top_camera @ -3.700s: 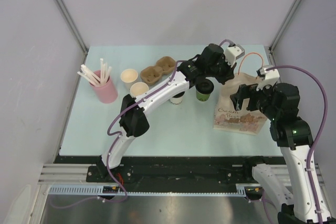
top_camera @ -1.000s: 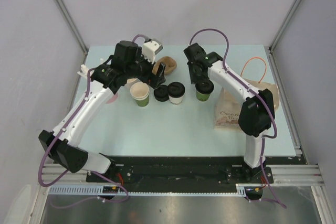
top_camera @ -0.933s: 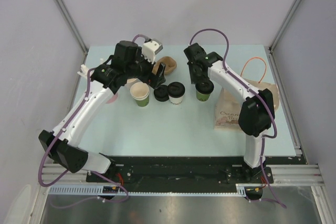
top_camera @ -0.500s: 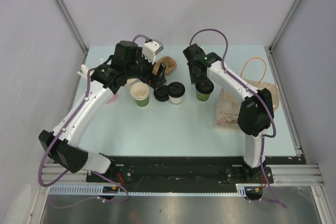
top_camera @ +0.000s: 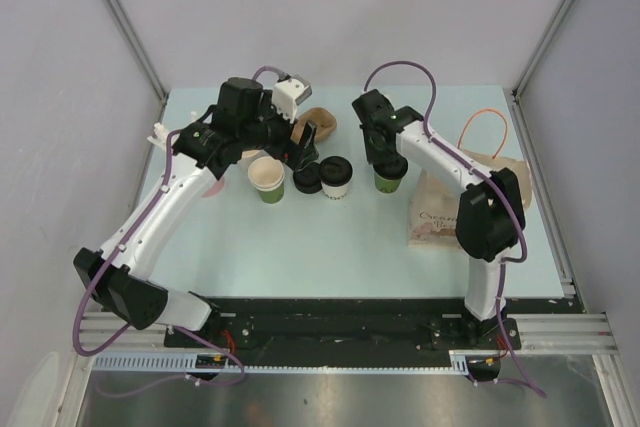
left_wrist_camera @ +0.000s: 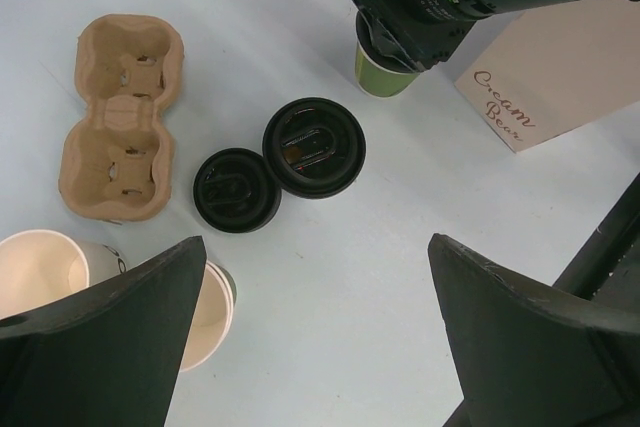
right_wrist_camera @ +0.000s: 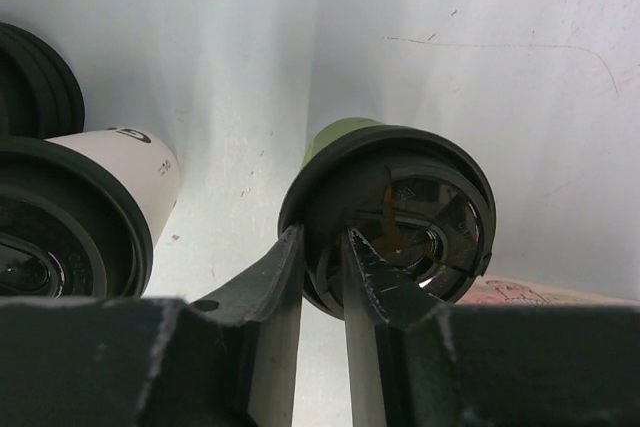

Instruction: Pack the takeout coffee

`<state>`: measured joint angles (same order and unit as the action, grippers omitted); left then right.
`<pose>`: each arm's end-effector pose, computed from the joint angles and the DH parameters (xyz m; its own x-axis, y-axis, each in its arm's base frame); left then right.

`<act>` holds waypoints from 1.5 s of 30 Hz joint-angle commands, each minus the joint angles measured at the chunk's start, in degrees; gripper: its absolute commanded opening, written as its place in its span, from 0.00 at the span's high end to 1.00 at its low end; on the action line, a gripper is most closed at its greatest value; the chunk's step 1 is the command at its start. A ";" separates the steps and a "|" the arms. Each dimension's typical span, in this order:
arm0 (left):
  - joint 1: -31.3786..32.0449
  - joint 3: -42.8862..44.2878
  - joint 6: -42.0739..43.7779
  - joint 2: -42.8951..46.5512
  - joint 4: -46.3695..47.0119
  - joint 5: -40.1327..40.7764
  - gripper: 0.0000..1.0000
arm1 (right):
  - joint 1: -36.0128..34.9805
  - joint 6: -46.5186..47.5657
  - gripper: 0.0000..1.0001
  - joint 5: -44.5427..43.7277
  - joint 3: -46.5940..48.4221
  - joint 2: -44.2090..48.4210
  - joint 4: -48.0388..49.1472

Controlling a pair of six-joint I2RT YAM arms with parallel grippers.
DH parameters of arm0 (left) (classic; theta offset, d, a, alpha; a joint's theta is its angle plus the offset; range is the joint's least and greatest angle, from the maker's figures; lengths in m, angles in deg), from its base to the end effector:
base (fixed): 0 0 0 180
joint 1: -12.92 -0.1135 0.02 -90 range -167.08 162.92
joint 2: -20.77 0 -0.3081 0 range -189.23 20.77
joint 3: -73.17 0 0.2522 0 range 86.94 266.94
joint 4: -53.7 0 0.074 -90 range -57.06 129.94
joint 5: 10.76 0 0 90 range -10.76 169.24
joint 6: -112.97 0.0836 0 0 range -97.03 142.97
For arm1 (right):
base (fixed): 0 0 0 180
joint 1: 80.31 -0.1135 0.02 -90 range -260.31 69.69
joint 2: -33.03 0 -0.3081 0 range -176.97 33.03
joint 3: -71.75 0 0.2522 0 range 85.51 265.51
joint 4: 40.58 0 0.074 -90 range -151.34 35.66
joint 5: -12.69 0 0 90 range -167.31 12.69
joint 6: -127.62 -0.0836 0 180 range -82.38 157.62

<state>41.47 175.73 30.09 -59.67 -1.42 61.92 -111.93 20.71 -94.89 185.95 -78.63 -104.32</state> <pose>0.2793 -0.1803 0.4285 -0.3910 0.3474 -0.8523 0.7297 0.6814 -0.0569 0.4047 0.2195 0.2763 -0.8233 -0.1813 -0.5379 -0.1426 0.9833 -0.1131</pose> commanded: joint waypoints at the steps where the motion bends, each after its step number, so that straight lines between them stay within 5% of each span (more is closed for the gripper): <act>1: -0.34 -0.02 3.43 2.22 0.41 -2.80 0.02 | 0.41 -0.50 0.76 0.18 -5.42 0.65 1.28; 12: -0.34 0.50 3.52 1.87 0.32 -3.16 0.01 | 1.12 -0.58 1.00 2.55 -10.01 4.51 4.63; 31: -0.34 0.59 3.87 2.05 0.14 -4.30 0.01 | -1.17 5.48 1.00 9.84 -1.13 14.53 0.06; 45: -0.34 0.68 3.70 1.26 0.23 -3.51 0.01 | -3.45 5.40 1.00 15.83 18.64 24.64 -12.86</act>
<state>41.47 175.73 30.57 -59.70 -1.42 59.78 -115.56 27.18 -80.01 199.11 -59.40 -112.32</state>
